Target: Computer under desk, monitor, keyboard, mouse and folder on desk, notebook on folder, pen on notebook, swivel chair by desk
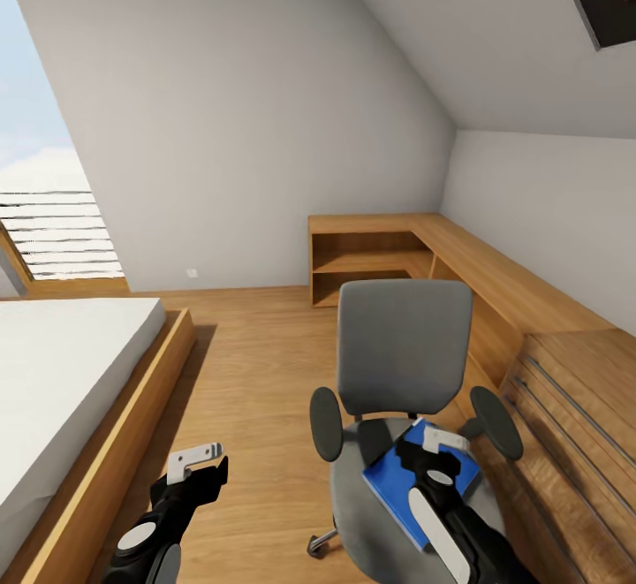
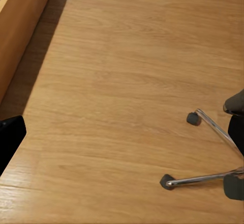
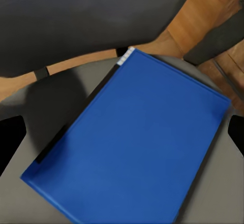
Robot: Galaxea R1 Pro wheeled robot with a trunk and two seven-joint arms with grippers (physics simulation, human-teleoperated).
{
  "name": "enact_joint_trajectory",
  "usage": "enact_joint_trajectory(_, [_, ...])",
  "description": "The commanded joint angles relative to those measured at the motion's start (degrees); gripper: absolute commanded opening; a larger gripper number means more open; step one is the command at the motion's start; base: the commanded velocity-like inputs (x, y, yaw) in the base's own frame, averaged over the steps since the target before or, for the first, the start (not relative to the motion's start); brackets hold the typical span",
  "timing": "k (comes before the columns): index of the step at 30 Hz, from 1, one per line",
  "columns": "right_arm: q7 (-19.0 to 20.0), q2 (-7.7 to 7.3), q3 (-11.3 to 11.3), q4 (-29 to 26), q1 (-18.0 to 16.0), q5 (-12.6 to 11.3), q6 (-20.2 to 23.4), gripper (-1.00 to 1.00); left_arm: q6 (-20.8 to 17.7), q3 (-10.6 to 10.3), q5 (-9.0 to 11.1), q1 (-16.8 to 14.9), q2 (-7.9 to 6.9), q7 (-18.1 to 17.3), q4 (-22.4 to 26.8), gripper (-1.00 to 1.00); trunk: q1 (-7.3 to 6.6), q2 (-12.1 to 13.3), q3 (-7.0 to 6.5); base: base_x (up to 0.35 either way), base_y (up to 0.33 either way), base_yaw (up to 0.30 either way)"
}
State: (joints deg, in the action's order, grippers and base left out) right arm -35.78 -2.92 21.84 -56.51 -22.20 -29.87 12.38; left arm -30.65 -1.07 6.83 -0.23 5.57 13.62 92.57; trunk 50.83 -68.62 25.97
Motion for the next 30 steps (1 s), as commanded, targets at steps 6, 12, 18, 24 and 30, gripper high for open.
enact_joint_trajectory(6, [7.9, -0.07, 0.2, 7.5, -2.0, 3.0, -4.2, 1.00, -0.2, 0.0, 0.6, 0.0, 0.04, 0.5, 0.1, 1.00, 0.00, 0.0, 0.06, 0.000, 0.000, 0.000])
enact_joint_trajectory(12, [12.9, -0.01, 0.2, 14.4, -4.0, 5.1, -8.3, 1.00, -0.2, -0.1, 0.6, 0.0, 0.12, 0.5, 0.1, 1.00, 0.66, -1.2, 0.60, 0.000, 0.000, 0.000])
enact_joint_trajectory(18, [14.1, 0.21, 0.2, 19.0, -5.6, 5.6, -13.0, 1.00, -0.2, -0.2, 0.6, 0.0, 0.14, 0.5, 0.2, 1.00, 1.98, -3.7, 1.67, 0.000, 0.000, 0.000])
enact_joint_trajectory(24, [14.3, 0.77, 0.2, 19.6, -6.0, 5.7, -13.6, 1.00, -0.2, -0.2, 0.6, 0.0, 0.14, 0.5, 0.2, 1.00, 3.30, -6.1, 2.75, 0.000, 0.000, 0.000])
enact_joint_trajectory(30, [14.3, 0.97, 0.1, 17.2, -6.1, 5.5, -13.2, 1.00, -0.2, -0.2, 0.6, 0.0, 0.14, 0.6, 0.2, 1.00, 4.62, -8.5, 3.83, 0.000, 0.000, 0.000])
